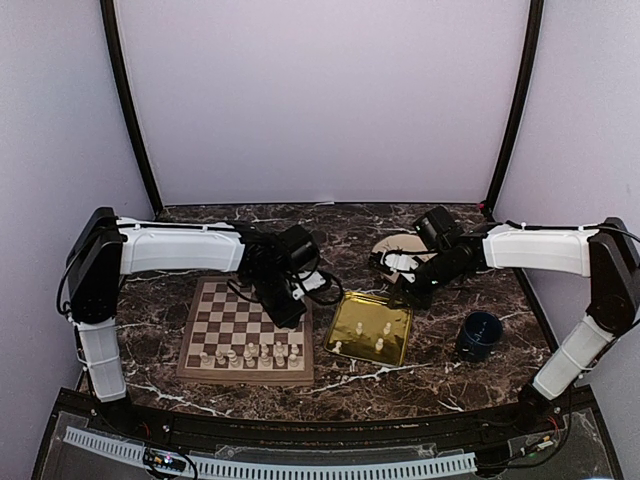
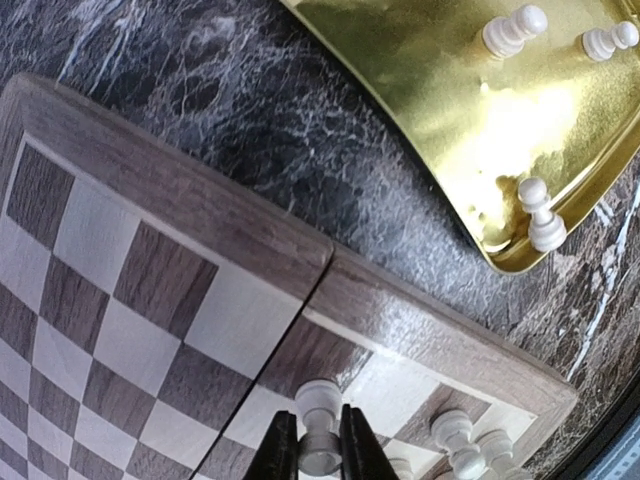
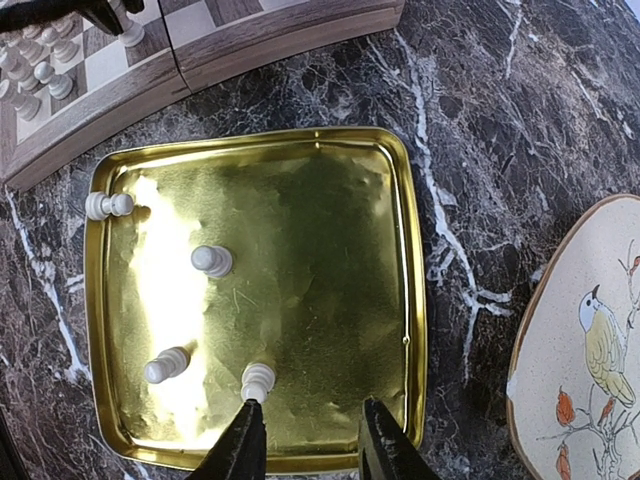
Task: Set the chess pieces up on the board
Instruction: Pick up the rook from the chessboard, then place the rook at a1.
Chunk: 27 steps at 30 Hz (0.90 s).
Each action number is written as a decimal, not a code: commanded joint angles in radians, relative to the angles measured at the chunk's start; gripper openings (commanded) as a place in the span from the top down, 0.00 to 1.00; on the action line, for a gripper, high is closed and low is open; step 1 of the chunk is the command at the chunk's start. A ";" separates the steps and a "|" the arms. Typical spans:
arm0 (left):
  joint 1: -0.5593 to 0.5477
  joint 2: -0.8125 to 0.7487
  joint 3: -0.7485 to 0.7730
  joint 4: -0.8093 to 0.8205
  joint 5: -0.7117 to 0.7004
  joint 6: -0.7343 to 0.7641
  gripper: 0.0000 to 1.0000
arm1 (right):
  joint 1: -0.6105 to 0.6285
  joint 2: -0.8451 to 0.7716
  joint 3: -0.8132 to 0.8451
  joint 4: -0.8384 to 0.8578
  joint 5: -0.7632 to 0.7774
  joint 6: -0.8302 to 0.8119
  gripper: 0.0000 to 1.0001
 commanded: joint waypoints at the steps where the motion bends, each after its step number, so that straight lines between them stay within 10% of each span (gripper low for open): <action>1: -0.001 -0.113 -0.061 -0.075 -0.045 -0.063 0.93 | -0.002 0.008 0.012 -0.011 -0.011 -0.005 0.67; 27: 0.229 -0.678 -0.525 -0.229 -0.096 -0.550 0.92 | -0.002 0.009 0.014 -0.028 -0.029 -0.014 0.67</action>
